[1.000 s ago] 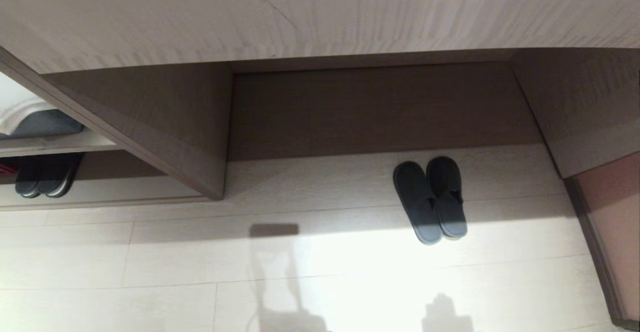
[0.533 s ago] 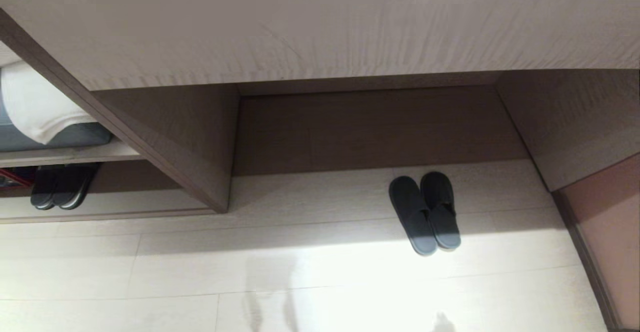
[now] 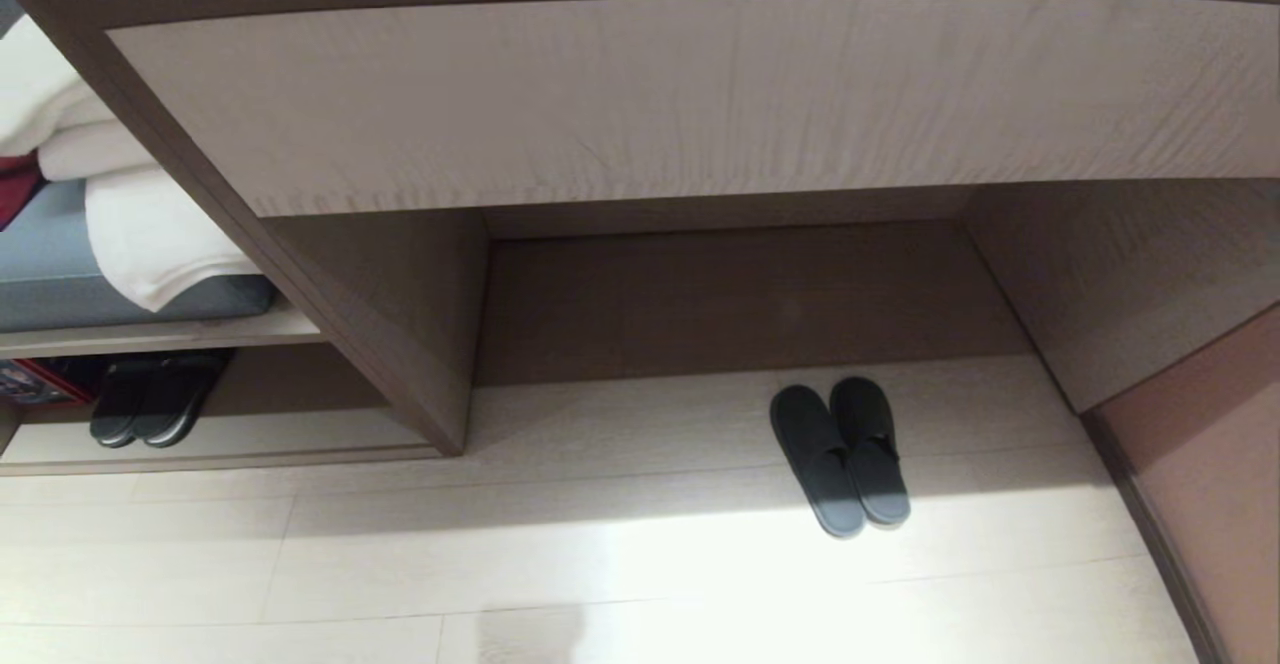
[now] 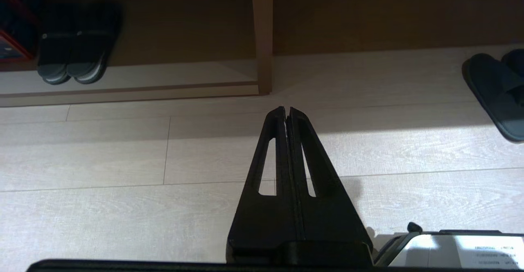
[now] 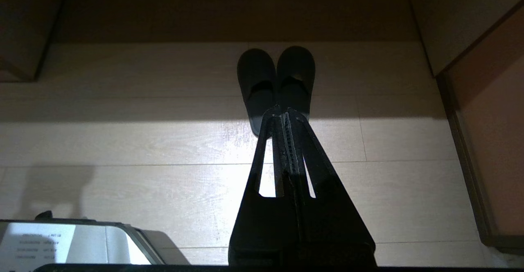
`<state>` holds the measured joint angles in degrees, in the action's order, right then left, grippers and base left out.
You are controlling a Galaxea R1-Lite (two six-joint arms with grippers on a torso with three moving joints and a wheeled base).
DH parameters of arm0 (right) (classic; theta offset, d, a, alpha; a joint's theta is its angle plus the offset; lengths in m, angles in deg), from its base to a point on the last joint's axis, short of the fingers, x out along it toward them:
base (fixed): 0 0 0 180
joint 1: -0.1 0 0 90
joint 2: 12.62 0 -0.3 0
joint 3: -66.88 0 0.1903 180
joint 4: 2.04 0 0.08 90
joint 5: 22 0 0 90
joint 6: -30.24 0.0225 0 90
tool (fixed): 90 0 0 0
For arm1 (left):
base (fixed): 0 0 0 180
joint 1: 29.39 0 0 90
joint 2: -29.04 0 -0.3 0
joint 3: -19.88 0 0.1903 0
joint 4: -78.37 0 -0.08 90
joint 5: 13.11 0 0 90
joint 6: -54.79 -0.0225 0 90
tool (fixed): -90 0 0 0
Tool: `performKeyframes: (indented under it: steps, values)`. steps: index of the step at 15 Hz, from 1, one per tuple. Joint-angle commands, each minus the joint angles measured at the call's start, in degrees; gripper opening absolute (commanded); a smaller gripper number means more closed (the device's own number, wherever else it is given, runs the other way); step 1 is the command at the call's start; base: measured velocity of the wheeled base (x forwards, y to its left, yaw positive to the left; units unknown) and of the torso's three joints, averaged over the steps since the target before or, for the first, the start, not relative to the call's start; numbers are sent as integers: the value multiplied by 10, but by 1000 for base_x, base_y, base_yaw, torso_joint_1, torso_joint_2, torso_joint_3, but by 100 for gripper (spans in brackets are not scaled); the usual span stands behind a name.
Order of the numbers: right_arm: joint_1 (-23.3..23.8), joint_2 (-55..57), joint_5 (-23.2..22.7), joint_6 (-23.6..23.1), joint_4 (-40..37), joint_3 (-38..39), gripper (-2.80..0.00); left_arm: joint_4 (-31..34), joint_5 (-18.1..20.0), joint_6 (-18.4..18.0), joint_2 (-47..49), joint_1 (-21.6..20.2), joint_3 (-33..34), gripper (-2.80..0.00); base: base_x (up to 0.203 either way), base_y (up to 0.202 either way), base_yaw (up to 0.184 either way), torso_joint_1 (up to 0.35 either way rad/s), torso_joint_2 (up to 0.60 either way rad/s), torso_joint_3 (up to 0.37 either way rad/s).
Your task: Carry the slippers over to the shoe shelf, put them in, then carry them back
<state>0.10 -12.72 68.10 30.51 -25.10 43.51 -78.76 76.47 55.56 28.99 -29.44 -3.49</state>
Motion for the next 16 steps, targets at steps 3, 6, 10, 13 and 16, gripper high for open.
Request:
performKeyframes:
  steps: [3, 6, 10, 13, 16]
  values:
    - [0, 1, 0, 0, 0, 1, -280, 0, 0, 0, 0, 0, 0, -280, 0, 0, 0, 2, 2, 200]
    - [0, 1, 0, 0, 0, 1, -280, 0, 0, 0, 0, 0, 0, -280, 0, 0, 0, 0, 3, 209]
    - [0, 1, 0, 0, 0, 1, -280, 0, 0, 0, 0, 0, 0, -280, 0, 0, 0, 0, -1, 202]
    - [0, 1, 0, 1, 0, 1, -280, 0, 0, 0, 0, 0, 0, -280, 0, 0, 0, 4, 1, 206]
    - [0, 1, 0, 0, 0, 1, -280, 1, 0, 0, 0, 0, 0, -280, 0, 0, 0, 2, 2, 201]
